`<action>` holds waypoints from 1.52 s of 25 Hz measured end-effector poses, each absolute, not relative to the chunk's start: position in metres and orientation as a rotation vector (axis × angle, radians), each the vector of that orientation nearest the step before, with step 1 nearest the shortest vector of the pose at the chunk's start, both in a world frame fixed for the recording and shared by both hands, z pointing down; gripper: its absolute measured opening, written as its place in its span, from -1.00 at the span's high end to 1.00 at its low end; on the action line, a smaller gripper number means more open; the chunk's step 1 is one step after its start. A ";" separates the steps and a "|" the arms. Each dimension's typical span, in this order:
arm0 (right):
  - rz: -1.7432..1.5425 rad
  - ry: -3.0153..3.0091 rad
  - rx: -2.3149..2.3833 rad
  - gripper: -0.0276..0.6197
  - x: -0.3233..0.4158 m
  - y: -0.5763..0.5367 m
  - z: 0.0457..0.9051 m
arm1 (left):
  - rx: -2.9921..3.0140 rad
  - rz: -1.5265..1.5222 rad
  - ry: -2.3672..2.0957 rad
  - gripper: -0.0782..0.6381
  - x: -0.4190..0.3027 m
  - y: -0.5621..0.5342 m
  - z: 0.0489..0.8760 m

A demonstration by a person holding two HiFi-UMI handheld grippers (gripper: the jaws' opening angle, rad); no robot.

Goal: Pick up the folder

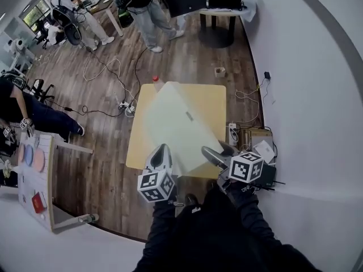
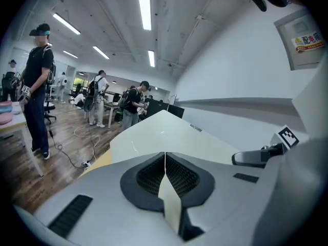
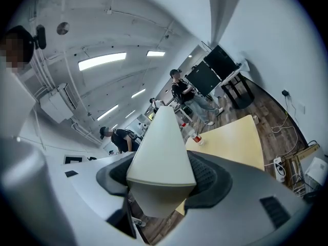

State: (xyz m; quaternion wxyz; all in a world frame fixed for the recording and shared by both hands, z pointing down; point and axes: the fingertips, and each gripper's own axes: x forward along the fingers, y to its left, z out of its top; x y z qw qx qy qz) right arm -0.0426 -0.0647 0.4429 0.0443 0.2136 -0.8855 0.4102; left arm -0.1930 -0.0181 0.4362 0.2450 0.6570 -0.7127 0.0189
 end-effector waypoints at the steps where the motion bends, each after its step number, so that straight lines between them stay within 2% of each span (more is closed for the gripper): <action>1: 1.241 -2.718 0.648 0.00 -0.045 -0.064 0.438 | 1.797 0.043 -1.956 0.69 -0.195 -0.017 0.431; 9: 1.094 -2.816 0.649 -0.01 -0.069 -0.059 0.394 | 1.824 -0.013 -2.022 0.69 -0.217 -0.006 0.400; 25: 0.418 -2.785 0.768 -0.01 -0.095 -0.045 0.341 | 1.894 -0.019 -2.092 0.69 -0.226 -0.005 0.367; 38: 0.275 -2.797 0.795 0.00 -0.100 -0.044 0.325 | 1.891 -0.030 -2.116 0.69 -0.231 -0.007 0.360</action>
